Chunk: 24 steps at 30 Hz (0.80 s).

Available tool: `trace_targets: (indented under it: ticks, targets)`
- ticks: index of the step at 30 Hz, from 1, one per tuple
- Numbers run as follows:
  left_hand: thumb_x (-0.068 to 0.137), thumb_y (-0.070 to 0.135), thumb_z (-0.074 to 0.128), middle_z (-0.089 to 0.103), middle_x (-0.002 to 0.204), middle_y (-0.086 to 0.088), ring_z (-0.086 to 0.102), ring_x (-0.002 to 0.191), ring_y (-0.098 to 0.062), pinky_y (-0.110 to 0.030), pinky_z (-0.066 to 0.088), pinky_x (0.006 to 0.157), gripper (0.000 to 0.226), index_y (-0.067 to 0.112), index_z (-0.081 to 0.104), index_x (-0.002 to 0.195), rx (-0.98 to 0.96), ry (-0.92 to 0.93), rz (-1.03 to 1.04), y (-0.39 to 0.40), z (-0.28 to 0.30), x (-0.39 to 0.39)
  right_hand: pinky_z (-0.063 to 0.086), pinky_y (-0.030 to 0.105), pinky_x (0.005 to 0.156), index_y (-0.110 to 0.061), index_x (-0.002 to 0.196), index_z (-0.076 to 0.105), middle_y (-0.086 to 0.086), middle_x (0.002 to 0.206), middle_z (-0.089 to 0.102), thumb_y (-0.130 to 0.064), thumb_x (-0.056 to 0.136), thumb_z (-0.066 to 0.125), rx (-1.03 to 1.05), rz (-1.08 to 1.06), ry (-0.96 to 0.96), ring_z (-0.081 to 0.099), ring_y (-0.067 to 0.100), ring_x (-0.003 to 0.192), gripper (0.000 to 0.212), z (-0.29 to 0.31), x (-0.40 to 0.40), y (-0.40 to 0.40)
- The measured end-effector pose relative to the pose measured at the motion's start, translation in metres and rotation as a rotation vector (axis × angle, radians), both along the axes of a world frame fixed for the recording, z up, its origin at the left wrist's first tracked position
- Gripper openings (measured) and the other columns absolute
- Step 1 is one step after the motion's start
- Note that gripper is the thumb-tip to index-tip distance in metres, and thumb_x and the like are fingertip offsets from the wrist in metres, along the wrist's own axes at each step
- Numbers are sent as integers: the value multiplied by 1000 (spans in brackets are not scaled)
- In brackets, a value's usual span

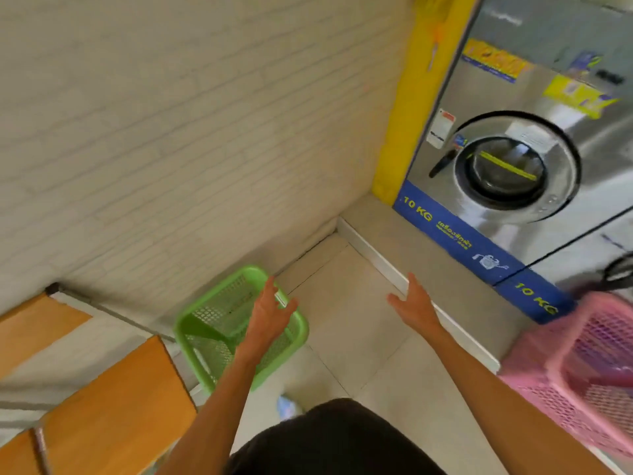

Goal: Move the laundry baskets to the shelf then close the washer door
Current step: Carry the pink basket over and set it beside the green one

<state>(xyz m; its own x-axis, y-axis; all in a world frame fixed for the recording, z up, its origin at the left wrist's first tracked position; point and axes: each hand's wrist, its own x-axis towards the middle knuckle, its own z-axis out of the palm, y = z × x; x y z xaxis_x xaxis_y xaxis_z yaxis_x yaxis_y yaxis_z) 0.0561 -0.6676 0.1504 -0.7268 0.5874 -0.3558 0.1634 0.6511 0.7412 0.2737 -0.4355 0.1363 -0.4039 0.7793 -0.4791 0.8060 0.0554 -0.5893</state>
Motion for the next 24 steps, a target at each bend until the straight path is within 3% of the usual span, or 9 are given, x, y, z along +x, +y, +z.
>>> trace_targets:
  ticks: [3, 9, 13, 17, 20, 24]
  targets:
    - [91, 33, 68, 49, 143, -11, 60, 113, -29, -34, 47, 90, 81, 15, 22, 156, 27, 26, -143, 54, 7, 57, 30, 40, 114, -14, 158, 17, 20, 154, 35, -35, 91, 67, -10, -109, 18, 35, 34, 142, 86, 3, 85, 18]
    - [85, 33, 75, 54, 133, -7, 59, 95, -17, -30, 48, 85, 83, 20, 31, 153, 66, 28, -367, 157, 11, 202, 25, 40, 116, -14, 157, 20, 11, 159, 30, -35, 93, 63, 31, -242, -2, 29, 31, 146, 80, 6, 257, 43]
    - [84, 27, 78, 56, 131, -9, 57, 91, -17, -31, 49, 87, 83, 16, 33, 152, 98, 38, -515, 211, 8, 285, 43, 49, 106, -21, 154, 22, 13, 149, 44, -43, 86, 66, 33, -366, -32, 48, 34, 132, 85, -11, 364, 66]
    - [85, 27, 76, 54, 136, -10, 62, 107, -26, -34, 49, 95, 81, 17, 33, 153, 99, 13, -652, 252, 4, 344, 38, 48, 111, -8, 154, 27, 16, 154, 38, -33, 90, 68, 53, -425, -61, 40, 35, 139, 80, 4, 432, 73]
    - [89, 32, 71, 46, 147, -11, 54, 127, -30, -42, 44, 106, 80, 19, 29, 155, 47, 67, -809, 285, -3, 374, 38, 47, 112, -8, 154, 27, 15, 154, 39, -35, 92, 64, 45, -454, -111, 41, 34, 139, 77, 3, 472, 81]
    - [92, 38, 65, 39, 152, -11, 38, 140, -29, -48, 37, 111, 79, 21, 22, 156, -36, 145, -974, 334, -14, 403, 50, 45, 99, -11, 147, 36, 15, 139, 53, -26, 90, 64, 46, -480, -108, 56, 29, 120, 65, 2, 511, 105]
